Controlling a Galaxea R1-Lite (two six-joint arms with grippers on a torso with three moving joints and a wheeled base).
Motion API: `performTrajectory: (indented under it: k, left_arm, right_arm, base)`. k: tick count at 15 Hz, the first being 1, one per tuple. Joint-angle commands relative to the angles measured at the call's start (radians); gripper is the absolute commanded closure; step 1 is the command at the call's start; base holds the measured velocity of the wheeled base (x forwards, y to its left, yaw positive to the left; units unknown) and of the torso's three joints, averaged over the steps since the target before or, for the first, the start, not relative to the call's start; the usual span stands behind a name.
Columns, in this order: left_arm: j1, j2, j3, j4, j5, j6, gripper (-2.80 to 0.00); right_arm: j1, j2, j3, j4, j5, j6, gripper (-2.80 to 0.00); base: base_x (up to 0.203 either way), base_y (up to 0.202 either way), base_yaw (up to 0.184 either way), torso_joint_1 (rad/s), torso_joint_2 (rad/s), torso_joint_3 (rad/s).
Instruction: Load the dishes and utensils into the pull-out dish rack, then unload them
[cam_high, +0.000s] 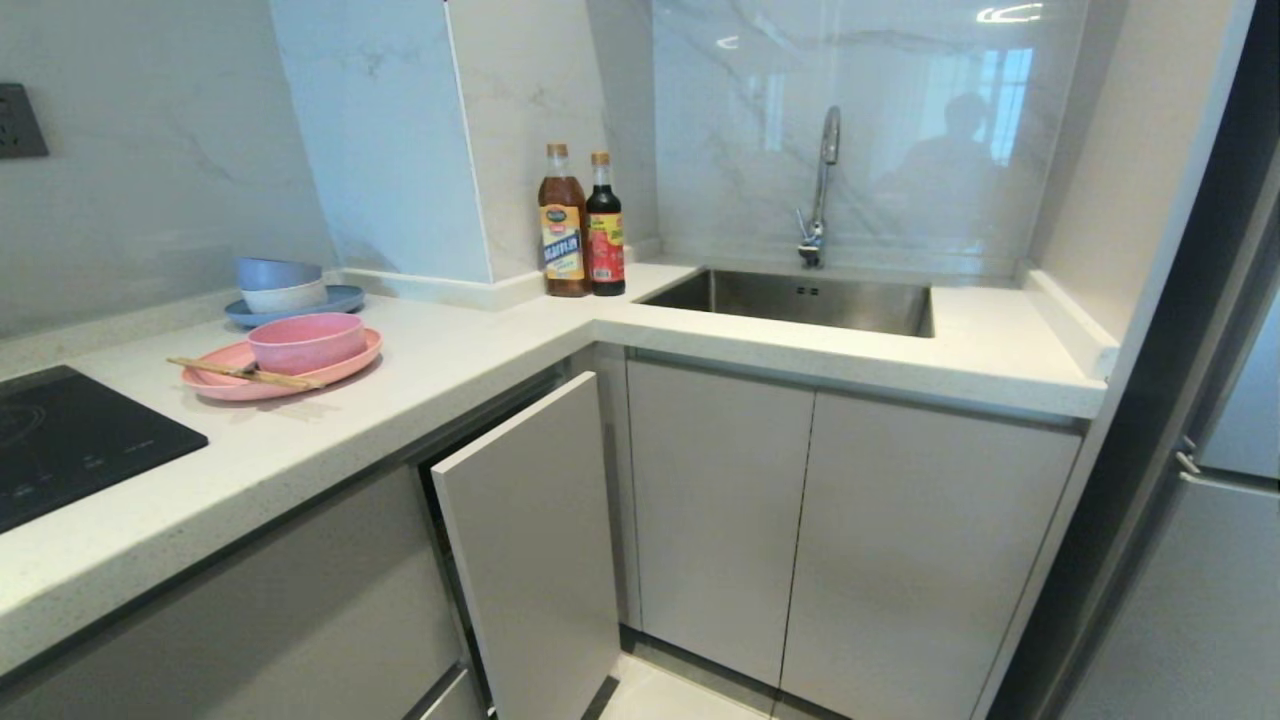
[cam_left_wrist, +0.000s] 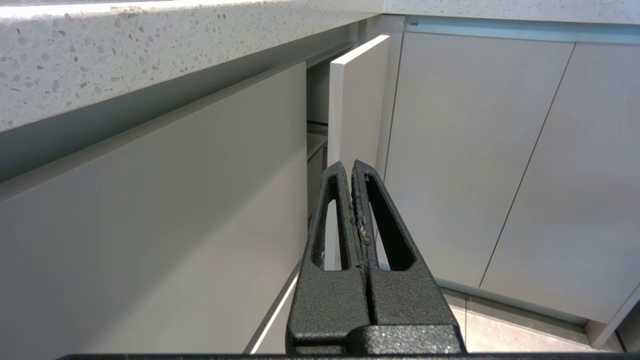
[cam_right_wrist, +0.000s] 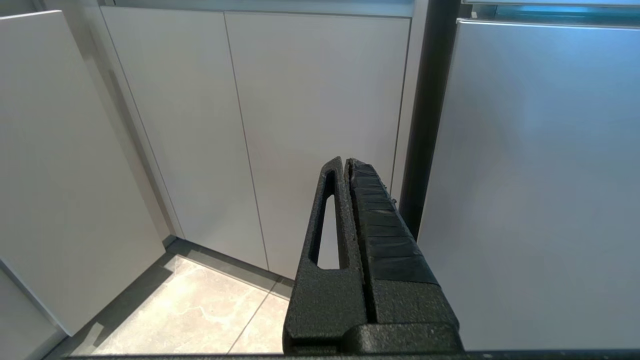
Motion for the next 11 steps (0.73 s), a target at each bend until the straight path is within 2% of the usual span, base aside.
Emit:
performTrajectory:
  k: [1, 11]
  left_arm:
    - [0.0, 0.0, 0.012, 0.0, -0.001, -0.001, 0.0]
    - [0.0, 0.0, 0.012, 0.0, -0.001, -0.001, 0.0]
  right_arm:
    - [0.001, 0.0, 0.002, -0.001, 0.0, 0.001, 0.0]
    - [0.001, 0.0, 0.002, -0.001, -0.001, 0.005, 0.0]
  base:
    - [0.0, 0.0, 0.0, 0.0, 0.0, 0.0]
    - [0.0, 0.0, 0.0, 0.0, 0.0, 0.0]
